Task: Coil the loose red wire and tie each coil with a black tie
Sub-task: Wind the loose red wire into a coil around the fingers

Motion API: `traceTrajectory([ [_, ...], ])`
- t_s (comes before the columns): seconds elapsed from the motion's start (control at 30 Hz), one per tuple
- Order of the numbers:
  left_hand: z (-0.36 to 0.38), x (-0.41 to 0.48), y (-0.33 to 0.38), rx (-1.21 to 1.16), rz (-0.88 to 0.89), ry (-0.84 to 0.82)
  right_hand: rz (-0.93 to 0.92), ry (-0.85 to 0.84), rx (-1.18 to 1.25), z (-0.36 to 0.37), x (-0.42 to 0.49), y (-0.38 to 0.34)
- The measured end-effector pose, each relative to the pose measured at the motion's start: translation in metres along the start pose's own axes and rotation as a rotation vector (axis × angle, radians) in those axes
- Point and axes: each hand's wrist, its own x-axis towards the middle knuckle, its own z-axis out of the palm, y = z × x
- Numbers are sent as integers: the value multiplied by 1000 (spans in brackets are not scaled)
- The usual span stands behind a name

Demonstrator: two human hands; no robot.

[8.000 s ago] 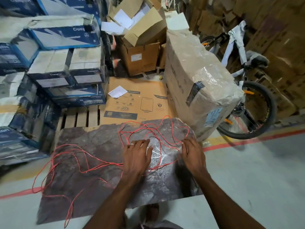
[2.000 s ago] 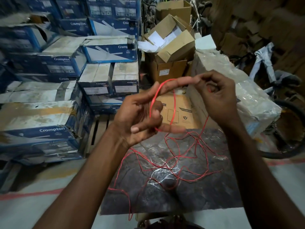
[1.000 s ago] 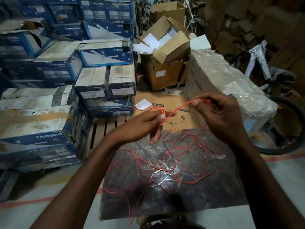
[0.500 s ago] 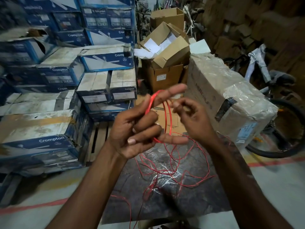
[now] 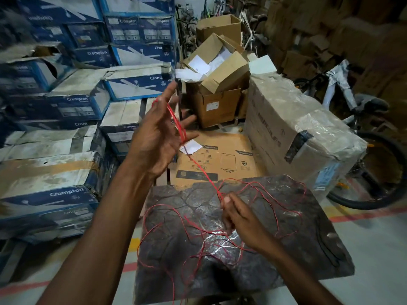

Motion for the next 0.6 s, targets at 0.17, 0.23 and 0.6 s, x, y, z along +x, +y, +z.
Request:
traceTrajectory([
  [0.17, -4, 5, -14, 910, 198, 170, -122, -98, -308, -24, -4, -19],
  [0.23, -8, 3, -20, 1221, 180, 75, -162, -156, -377, -38, -2, -42],
  [0.6, -26, -40, -20, 581, -729, -632, -447, 173, -175, -90, 31, -134],
])
